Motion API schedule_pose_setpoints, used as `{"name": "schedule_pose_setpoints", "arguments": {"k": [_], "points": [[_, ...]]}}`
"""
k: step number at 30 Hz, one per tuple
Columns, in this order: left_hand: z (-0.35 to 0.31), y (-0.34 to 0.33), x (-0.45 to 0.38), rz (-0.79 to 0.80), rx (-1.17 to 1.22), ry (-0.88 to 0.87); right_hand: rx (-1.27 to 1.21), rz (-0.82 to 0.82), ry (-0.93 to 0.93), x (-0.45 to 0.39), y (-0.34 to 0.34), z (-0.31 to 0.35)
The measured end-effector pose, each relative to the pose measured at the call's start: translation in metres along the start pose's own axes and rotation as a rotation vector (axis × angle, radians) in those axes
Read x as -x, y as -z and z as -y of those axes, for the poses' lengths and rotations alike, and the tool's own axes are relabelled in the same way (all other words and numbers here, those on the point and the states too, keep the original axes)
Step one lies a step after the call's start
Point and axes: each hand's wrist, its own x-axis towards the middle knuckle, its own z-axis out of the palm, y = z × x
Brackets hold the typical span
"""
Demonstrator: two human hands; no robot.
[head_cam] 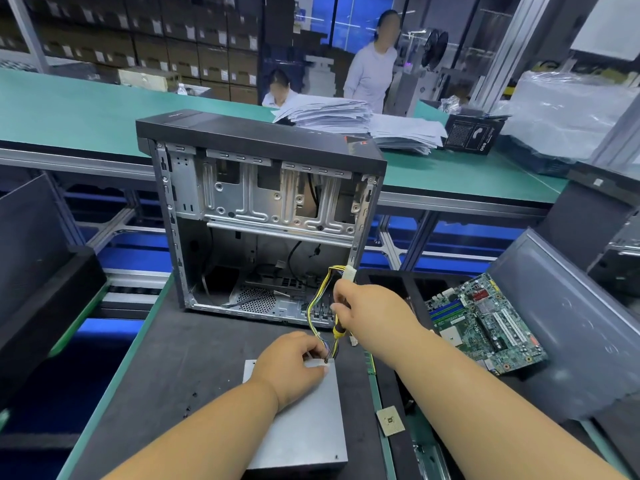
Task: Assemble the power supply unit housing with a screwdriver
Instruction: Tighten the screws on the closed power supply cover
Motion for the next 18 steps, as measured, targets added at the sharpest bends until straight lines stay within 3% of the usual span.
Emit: {"name": "schedule_pose_setpoints", "arguments": {"k": [5, 11, 18], "points": [[0.002, -0.001, -0.001, 0.004, 0.0, 0.011, 0.151, -0.012, -0.054, 0.0, 0.001, -0.001], [0.001, -0.001, -0.004, 0.012, 0.035, 0.051, -0.019, 0.092, 0.015, 0.001, 0.006, -0.004], [0.0, -0.001, -0.003, 0.005, 0.055, 0.086, 0.256, 0.069, -0.082, -0.01, 0.006, 0.001]]}}
